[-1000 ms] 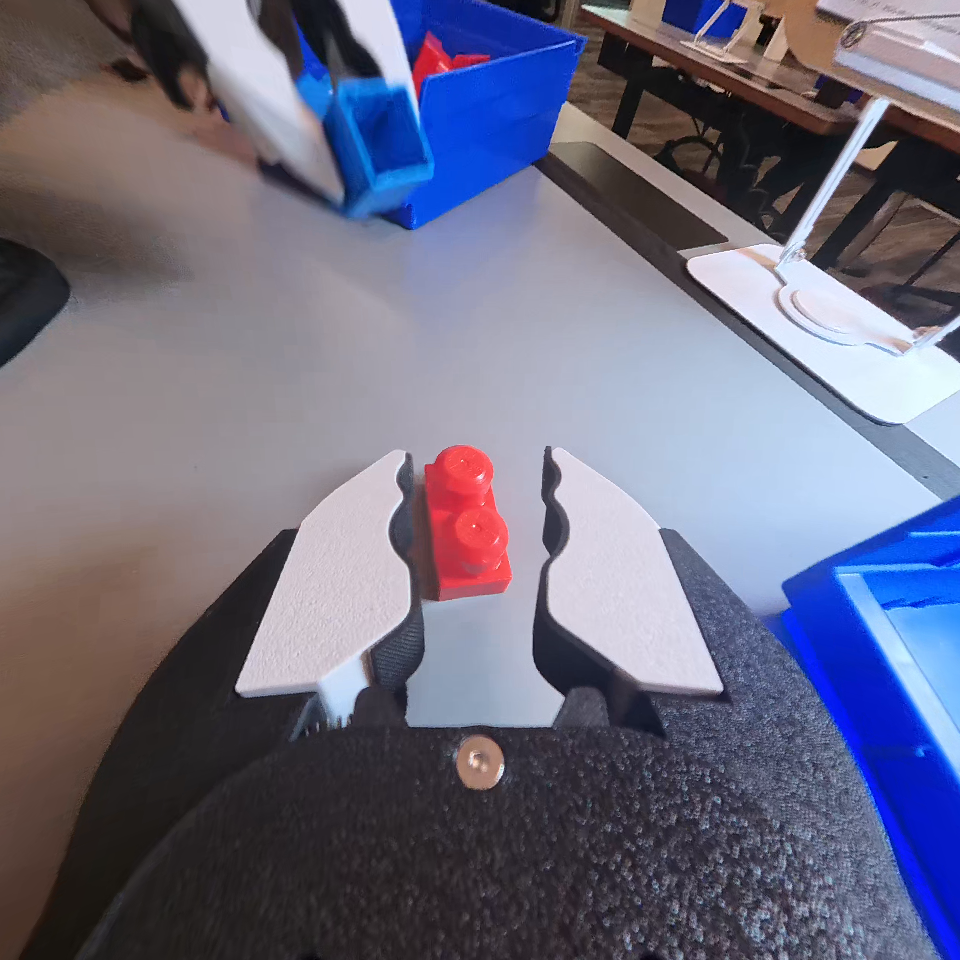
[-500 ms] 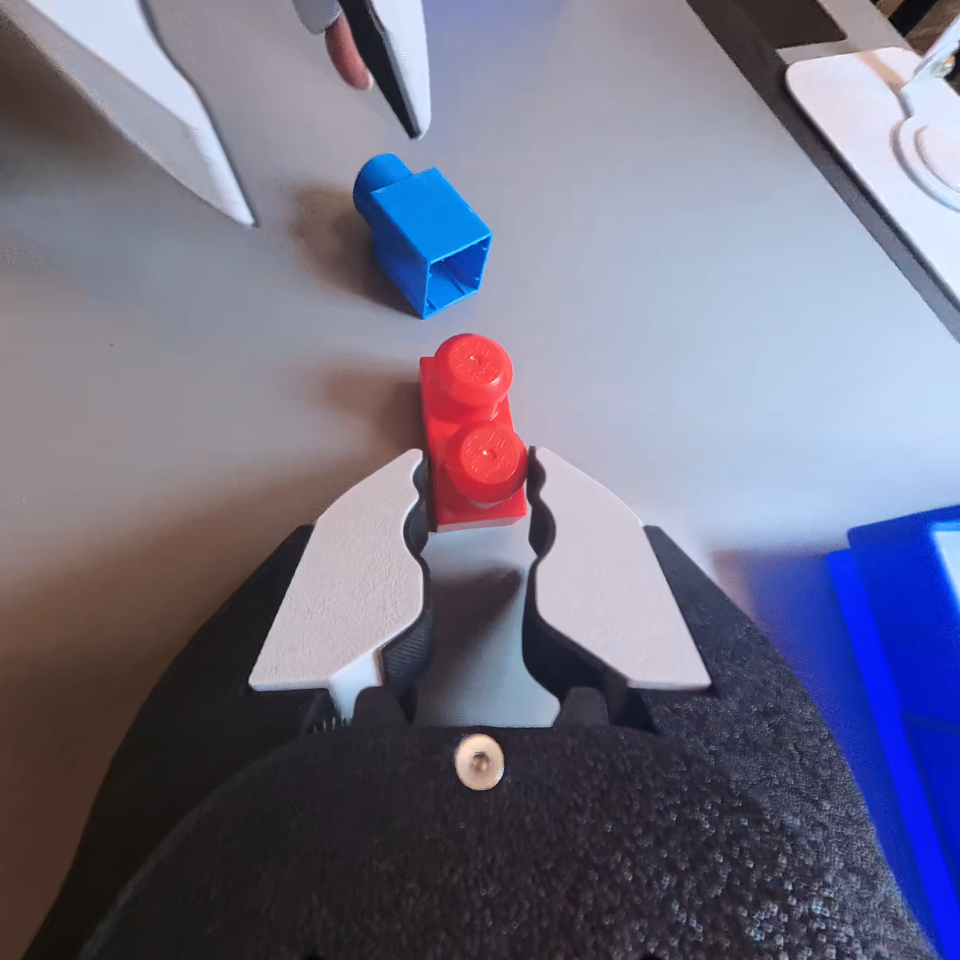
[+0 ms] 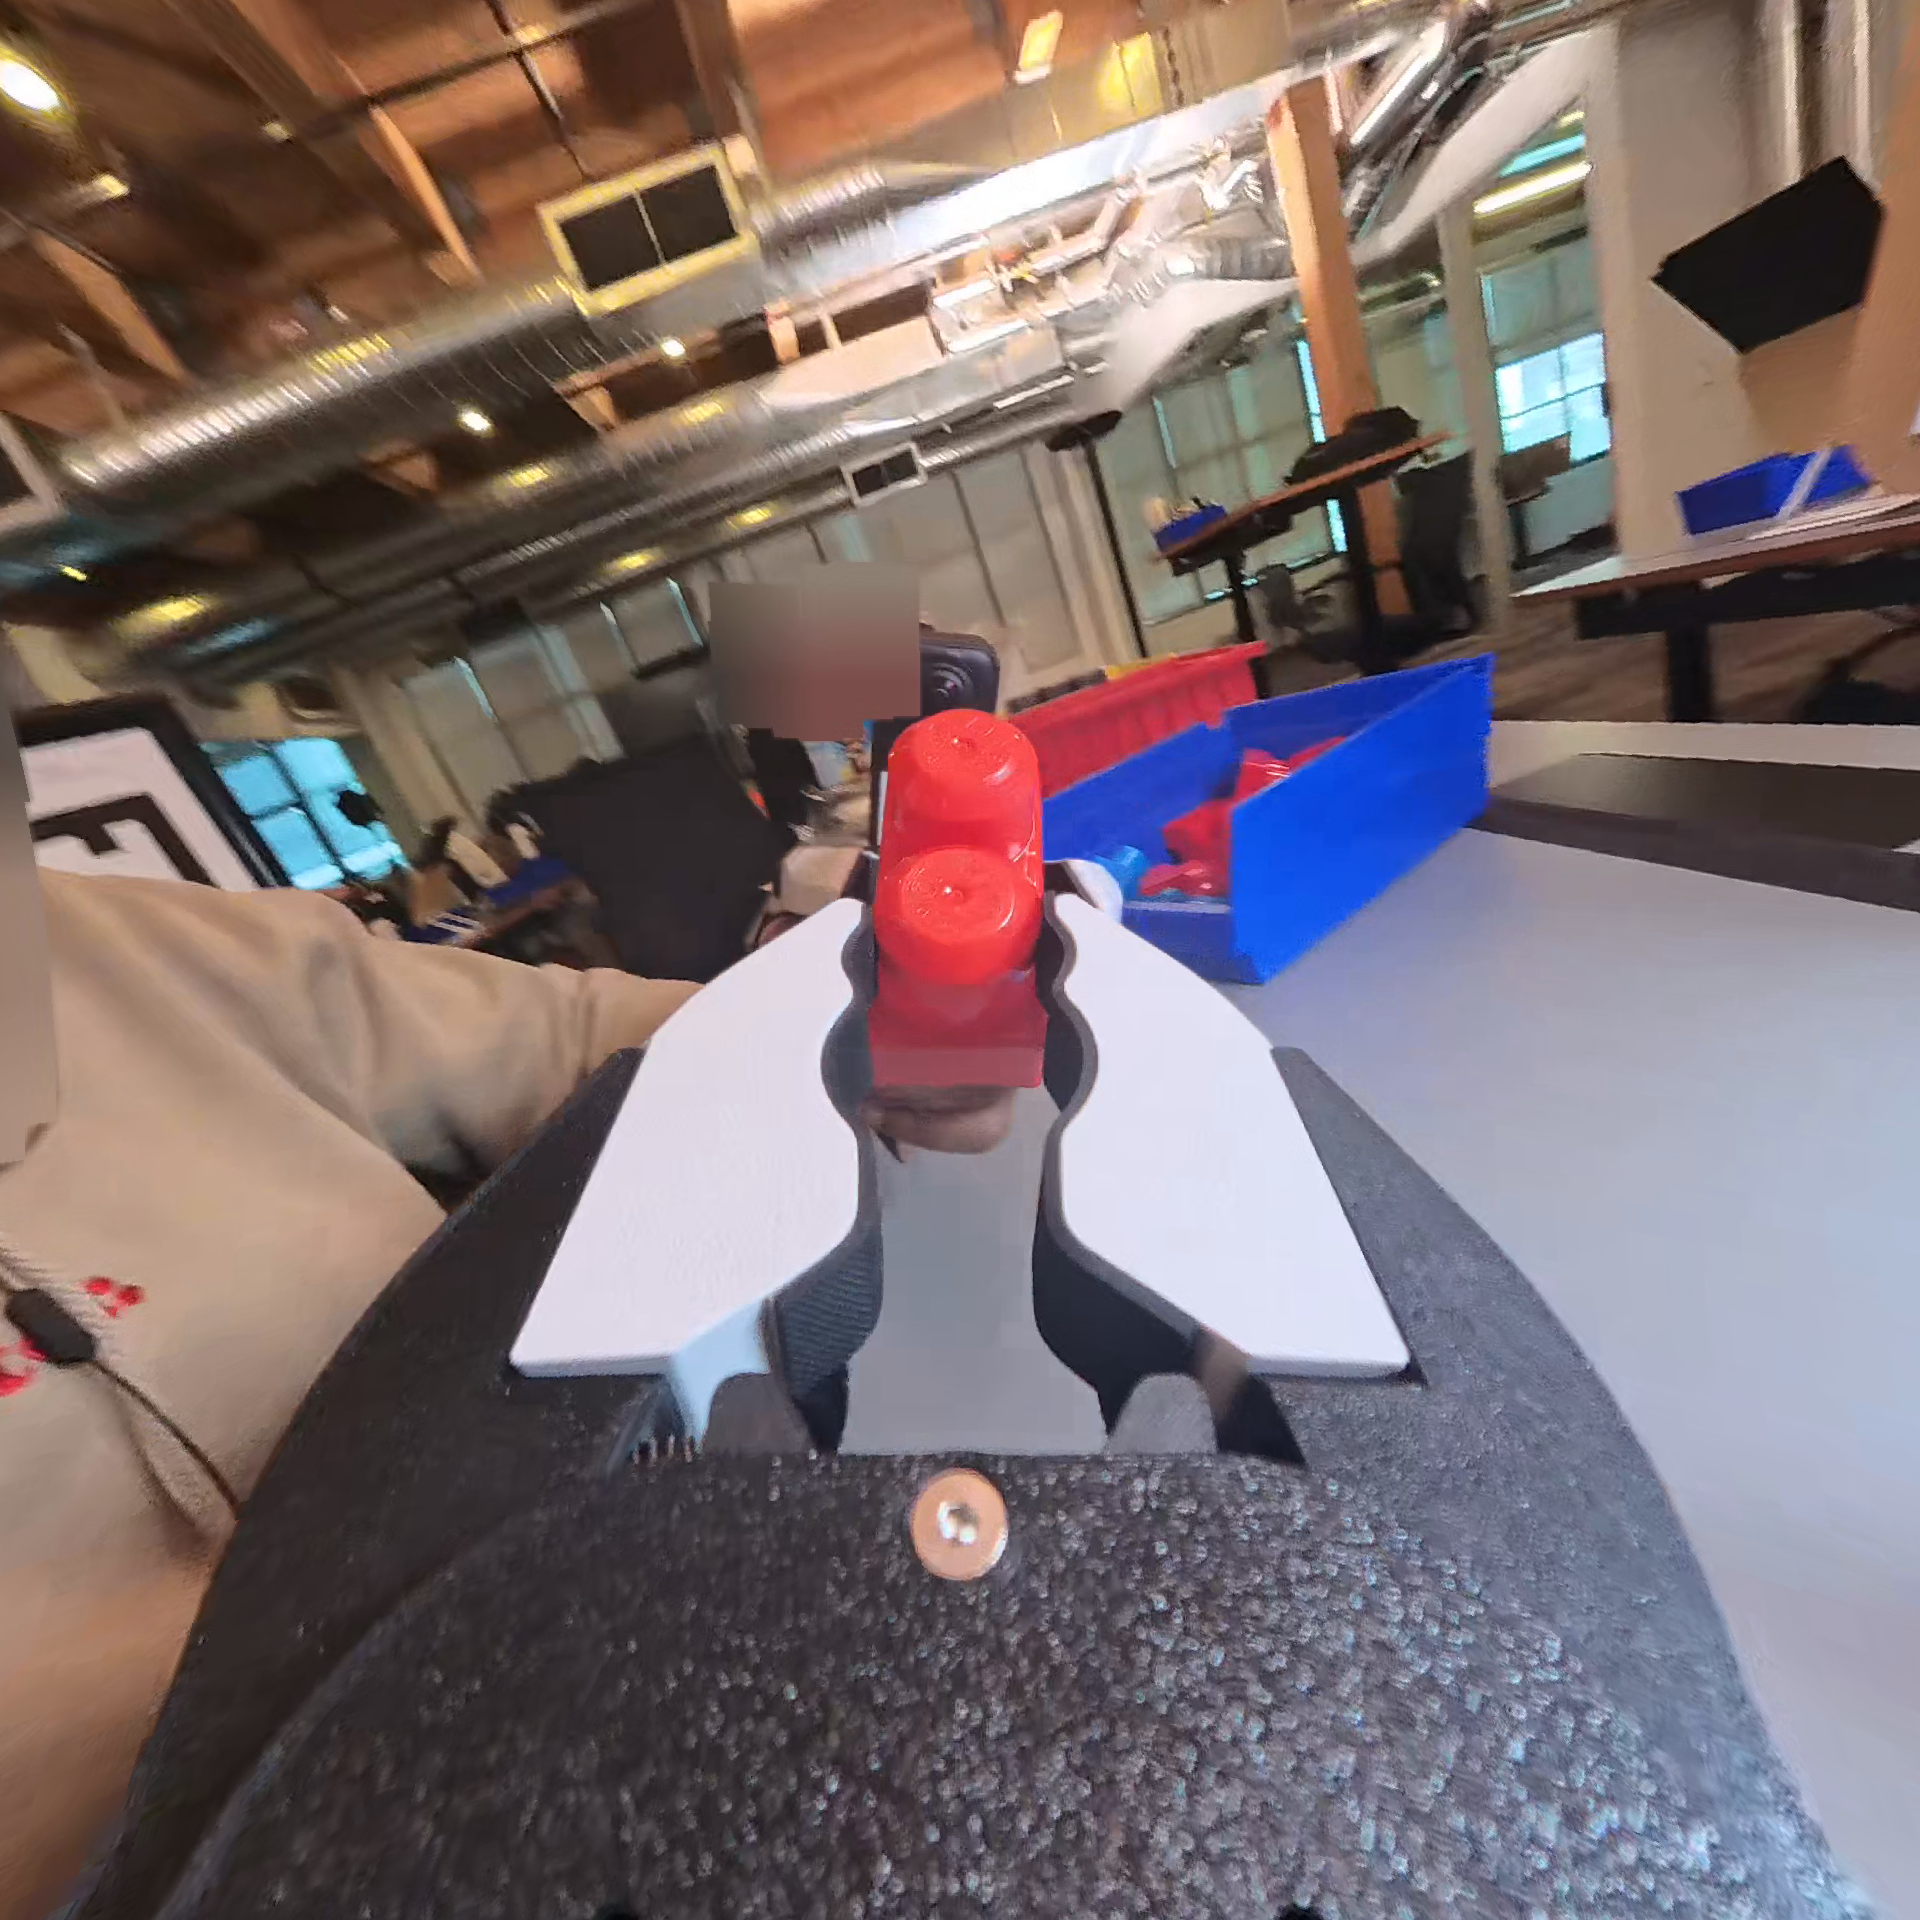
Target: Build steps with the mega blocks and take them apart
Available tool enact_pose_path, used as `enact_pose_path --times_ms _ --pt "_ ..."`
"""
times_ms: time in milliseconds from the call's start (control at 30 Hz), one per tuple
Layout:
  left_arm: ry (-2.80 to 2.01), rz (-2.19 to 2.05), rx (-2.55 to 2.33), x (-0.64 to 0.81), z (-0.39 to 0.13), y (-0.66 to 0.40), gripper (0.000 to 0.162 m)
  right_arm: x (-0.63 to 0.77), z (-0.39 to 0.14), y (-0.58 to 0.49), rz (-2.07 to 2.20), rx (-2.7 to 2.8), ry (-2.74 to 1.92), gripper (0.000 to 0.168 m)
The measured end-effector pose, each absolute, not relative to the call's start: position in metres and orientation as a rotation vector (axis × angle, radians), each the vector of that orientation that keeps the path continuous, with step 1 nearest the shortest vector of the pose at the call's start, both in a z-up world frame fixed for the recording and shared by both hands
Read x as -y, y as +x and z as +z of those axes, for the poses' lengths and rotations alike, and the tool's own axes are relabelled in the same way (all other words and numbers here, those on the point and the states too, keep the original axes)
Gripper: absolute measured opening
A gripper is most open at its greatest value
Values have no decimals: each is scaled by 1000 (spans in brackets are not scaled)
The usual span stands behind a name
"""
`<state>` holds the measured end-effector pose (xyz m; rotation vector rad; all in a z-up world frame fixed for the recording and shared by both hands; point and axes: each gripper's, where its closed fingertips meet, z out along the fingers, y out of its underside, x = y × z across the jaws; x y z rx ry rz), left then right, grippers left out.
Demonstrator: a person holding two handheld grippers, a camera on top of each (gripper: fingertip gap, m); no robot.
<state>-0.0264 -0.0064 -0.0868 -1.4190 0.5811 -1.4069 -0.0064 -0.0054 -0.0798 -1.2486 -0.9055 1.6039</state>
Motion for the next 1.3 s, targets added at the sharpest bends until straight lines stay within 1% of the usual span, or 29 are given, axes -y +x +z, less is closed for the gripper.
enact_pose_path --times_ms 133,200,467,533,567,700,767,833,933,1033,1133,1300 --pt "-1348 -1364 -704 24 -84 -19 44 18 -78 -18 1700 880 -1222 30" --pt "-1355 -1312 -702 21 -86 -22 37 20 -80 -20 1700 886 -1221 30" --pt "-1426 -1371 -719 20 -100 -28 35 19 -97 -26 1640 971 -1294 30" --pt "-1426 -1369 -741 20 -94 -38 35 21 -103 -28 1620 1024 -1316 30" --pt "-1410 -1328 -738 16 -87 -49 34 18 -108 -29 1581 1055 -1338 33" --pt "-1446 -1055 -731 -2 -75 -100 34 -6 -145 -34 1207 1316 -1452 43" --pt "-1493 -932 -728 -9 -85 -117 34 -16 -163 -40 1013 1482 -1509 46" --pt "-1562 -785 -747 -19 -106 -129 34 -22 -183 -48 795 1700 -1539 53" --pt "-1665 -667 -699 -40 -134 -151 35 -34 -204 -64 367 2032 -1446 55" --pt "-1730 -557 -620 -59 -149 -182 35 -39 -214 -81 25 2330 -1352 55" --pt "-1746 -502 -541 -68 -150 -209 35 -41 -217 -91 -298 2589 -1275 54" --pt "-1665 -487 -489 -70 -134 -233 35 -39 -227 -89 -774 2882 -1255 54"
